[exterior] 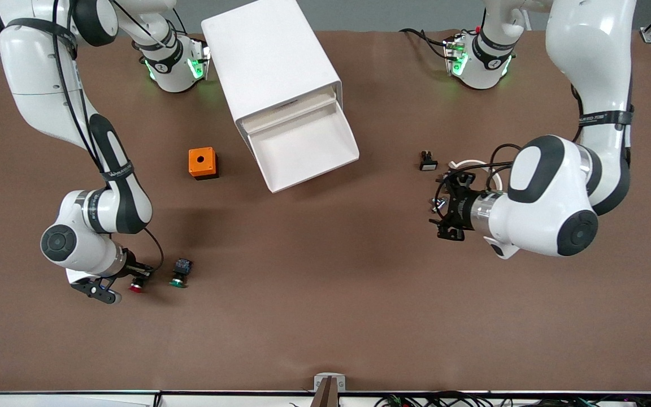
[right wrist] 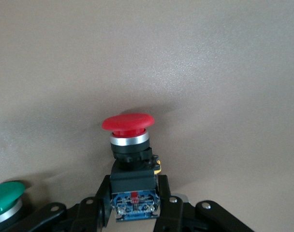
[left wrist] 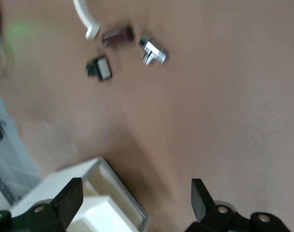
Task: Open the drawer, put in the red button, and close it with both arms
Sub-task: 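Lift the red button and carry it into the open drawer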
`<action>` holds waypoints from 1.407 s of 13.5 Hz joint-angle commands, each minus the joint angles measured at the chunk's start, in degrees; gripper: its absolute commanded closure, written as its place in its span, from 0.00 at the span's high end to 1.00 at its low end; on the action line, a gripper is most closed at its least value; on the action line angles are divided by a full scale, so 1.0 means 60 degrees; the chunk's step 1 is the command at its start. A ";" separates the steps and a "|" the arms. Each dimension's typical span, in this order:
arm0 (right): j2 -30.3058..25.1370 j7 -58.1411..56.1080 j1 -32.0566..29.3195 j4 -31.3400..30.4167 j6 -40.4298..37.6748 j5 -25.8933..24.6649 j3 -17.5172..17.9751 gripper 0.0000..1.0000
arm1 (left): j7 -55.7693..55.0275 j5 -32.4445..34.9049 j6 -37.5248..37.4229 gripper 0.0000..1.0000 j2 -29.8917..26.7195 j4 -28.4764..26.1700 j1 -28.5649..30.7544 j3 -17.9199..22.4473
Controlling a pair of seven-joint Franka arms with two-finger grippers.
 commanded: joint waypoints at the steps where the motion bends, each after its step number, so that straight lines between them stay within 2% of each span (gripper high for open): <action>1: 0.0003 0.0153 0.0005 0.0249 -0.0139 -0.0005 0.0095 0.01 | 0.1556 0.0930 0.0048 0.99 -0.0114 -0.0128 -0.0072 0.0052; 4: -0.0509 0.1027 0.0414 0.0731 -0.1846 -0.0005 0.0125 0.00 | 0.2602 0.1299 0.0092 0.99 -0.0232 -0.0128 0.0279 0.0081; 7: -0.1839 0.3119 0.1262 0.0792 -0.3825 0.0054 0.0212 0.00 | 0.3757 0.1416 0.0092 0.99 -0.0582 -0.0128 0.0368 0.0256; 9: -0.2850 0.4307 0.1790 0.0733 -0.4808 0.0928 0.0359 0.00 | 0.4592 0.2087 0.0092 0.99 -0.0846 -0.0172 0.0339 0.0228; 11: -0.3569 0.5391 0.2419 0.0660 -0.5440 0.1313 0.0359 0.00 | 0.5150 0.2761 0.0077 0.99 -0.1007 -0.0172 0.0251 0.0141; 16: -0.4874 0.8131 0.4294 -0.0319 -0.5369 0.1328 0.0359 0.00 | 0.7553 0.3101 0.0062 0.99 -0.1564 -0.0522 0.0367 0.0140; 19: -0.5854 0.9524 0.5159 -0.1970 -0.4320 0.1343 0.0359 0.00 | 0.7555 0.3116 0.0209 0.99 -0.1857 -0.0976 0.0353 0.0111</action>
